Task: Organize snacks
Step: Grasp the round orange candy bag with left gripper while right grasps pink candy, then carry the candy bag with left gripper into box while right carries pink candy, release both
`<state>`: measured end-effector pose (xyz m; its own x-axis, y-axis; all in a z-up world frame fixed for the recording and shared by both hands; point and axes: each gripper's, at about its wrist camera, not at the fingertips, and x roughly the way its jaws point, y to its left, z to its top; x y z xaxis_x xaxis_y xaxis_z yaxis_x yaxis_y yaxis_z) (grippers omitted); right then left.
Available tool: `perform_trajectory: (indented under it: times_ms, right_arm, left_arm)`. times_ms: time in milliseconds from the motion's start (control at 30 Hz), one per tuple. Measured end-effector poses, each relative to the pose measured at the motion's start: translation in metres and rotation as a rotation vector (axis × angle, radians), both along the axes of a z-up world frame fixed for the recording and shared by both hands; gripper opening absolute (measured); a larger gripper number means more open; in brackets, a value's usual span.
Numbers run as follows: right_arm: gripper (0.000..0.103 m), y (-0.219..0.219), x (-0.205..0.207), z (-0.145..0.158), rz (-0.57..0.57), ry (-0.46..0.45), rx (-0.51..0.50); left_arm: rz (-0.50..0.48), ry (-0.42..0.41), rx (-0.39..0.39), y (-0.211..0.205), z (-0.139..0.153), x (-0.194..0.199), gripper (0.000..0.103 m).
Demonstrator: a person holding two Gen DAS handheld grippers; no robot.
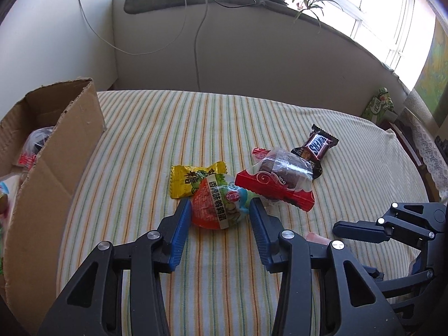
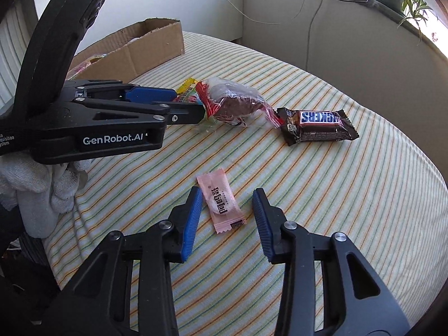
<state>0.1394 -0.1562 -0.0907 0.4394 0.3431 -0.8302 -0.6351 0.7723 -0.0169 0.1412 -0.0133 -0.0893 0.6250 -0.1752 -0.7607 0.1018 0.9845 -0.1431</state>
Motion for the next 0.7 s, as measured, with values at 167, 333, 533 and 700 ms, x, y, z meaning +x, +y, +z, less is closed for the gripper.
perform_trajectory:
  times_ms: [167,333,533,700]
  right_arm:
    - [0.021,-0.001,0.0,0.0,-0.006,-0.001,0.001]
    - [0.021,-0.005,-0.002,0.002,-0.015,-0.004,0.004]
    - [0.021,-0.01,-0.004,0.006,-0.035,-0.008,0.023]
    - [0.021,-0.011,-0.009,0.012,-0.041,-0.02,0.027]
  left_arm:
    - [-0.003,-0.003,-0.009,0.001,0.0,-0.001,0.035]
    - [-0.003,-0.015,-0.008,0.002,0.003,-0.008,0.034]
    - [0.003,-0.037,-0.012,0.006,0.011,-0.022,0.034]
    - [0.014,-0.058,-0.024,0.014,0.02,-0.036,0.034]
